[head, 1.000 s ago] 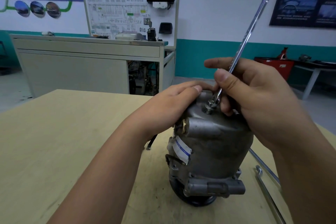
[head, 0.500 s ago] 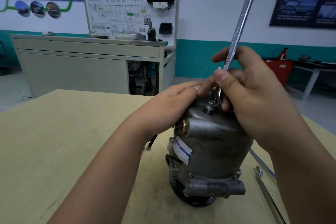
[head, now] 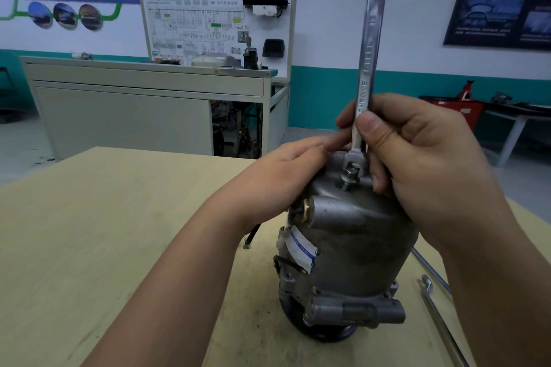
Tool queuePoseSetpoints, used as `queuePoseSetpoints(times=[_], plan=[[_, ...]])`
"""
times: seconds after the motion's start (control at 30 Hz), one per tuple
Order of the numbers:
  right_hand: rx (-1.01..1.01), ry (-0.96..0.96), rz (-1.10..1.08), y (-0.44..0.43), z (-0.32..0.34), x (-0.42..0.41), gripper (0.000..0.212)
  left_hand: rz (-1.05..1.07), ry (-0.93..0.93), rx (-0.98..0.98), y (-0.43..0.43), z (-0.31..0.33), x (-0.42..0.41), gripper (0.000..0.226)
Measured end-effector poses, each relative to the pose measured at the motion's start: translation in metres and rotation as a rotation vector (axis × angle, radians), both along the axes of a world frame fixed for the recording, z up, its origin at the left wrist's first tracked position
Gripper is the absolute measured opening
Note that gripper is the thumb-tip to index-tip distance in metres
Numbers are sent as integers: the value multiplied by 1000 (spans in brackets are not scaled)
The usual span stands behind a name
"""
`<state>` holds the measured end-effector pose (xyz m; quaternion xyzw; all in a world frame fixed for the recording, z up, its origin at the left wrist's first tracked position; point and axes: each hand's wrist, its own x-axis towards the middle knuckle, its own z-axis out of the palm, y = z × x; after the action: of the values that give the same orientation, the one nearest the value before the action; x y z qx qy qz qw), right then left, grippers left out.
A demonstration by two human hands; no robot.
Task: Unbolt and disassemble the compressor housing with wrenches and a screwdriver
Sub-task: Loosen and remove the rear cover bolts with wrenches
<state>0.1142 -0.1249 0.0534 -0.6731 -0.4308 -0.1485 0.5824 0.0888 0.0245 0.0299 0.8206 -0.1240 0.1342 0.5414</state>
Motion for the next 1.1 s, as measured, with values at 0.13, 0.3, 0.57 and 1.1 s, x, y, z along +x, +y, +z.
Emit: queuePoseSetpoints(times=[0.13,0.3,0.57,1.1], plan=[[8,33,34,0,0,0,29,-17,-24,-2,-1,1,-2,30],[-21,30,54,0,-1,0,26,-37,-48,18,-1,1,-2,38],[44,61,134,2,2,-7,24,-18,-37,1,-2,1,-2,35],[60,105,-37,-7,2,1,11,-30,-48,0,-1,0,-3,35]])
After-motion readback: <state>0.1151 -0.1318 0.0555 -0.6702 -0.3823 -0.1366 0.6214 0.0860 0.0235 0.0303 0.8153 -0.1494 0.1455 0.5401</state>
